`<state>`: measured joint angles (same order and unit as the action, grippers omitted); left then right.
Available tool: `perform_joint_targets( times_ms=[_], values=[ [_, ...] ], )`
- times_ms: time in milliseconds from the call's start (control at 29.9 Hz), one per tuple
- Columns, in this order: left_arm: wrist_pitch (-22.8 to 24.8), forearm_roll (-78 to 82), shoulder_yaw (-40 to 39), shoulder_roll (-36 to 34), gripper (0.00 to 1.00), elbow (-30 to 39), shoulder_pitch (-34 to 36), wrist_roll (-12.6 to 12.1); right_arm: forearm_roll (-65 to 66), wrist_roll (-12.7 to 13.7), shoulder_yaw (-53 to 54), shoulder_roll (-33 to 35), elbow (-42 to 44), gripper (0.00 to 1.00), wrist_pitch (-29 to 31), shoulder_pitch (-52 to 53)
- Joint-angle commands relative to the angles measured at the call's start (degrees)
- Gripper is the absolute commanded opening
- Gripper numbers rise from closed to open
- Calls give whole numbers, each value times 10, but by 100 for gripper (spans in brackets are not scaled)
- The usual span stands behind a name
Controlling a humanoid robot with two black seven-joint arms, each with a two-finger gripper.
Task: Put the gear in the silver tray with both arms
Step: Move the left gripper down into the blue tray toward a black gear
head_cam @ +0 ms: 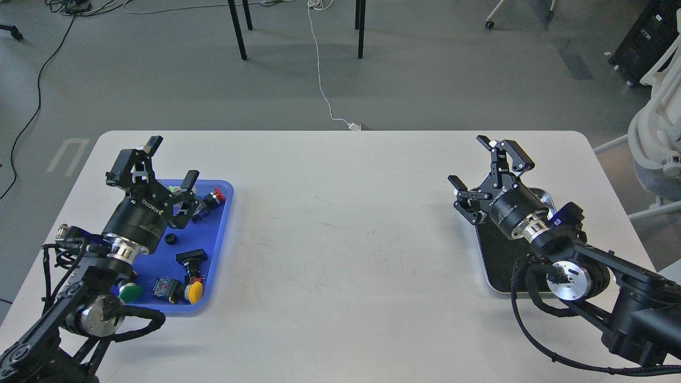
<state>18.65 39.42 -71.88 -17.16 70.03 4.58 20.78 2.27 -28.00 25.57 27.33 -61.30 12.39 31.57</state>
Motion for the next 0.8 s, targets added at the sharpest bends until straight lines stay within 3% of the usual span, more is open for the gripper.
perform_joint_targets(
  times_ms=[0, 201, 368, 468, 602, 769],
  values=[
    [0, 0, 1, -1, 98, -1, -1, 0, -1, 0, 4, 0, 0, 99, 0, 0],
    [2, 0, 10, -20, 98, -8, 0, -3, 0, 0, 4, 0, 1, 99, 0, 2],
    [28, 21, 10, -100, 98, -6, 9, 1, 0, 0, 3, 1, 5, 99, 0, 8],
    [45, 47, 10, -152, 98, -1, 14, 29, 0, 0, 2, 4, 4, 99, 1, 8],
    [74, 199, 30, -237, 98, 12, 23, 72, 1, 0, 2, 6, 5, 99, 1, 8],
    [71, 476, 88, -294, 97, 12, 67, 72, 1, 0, 2, 6, 6, 99, 0, 8]
  ],
)
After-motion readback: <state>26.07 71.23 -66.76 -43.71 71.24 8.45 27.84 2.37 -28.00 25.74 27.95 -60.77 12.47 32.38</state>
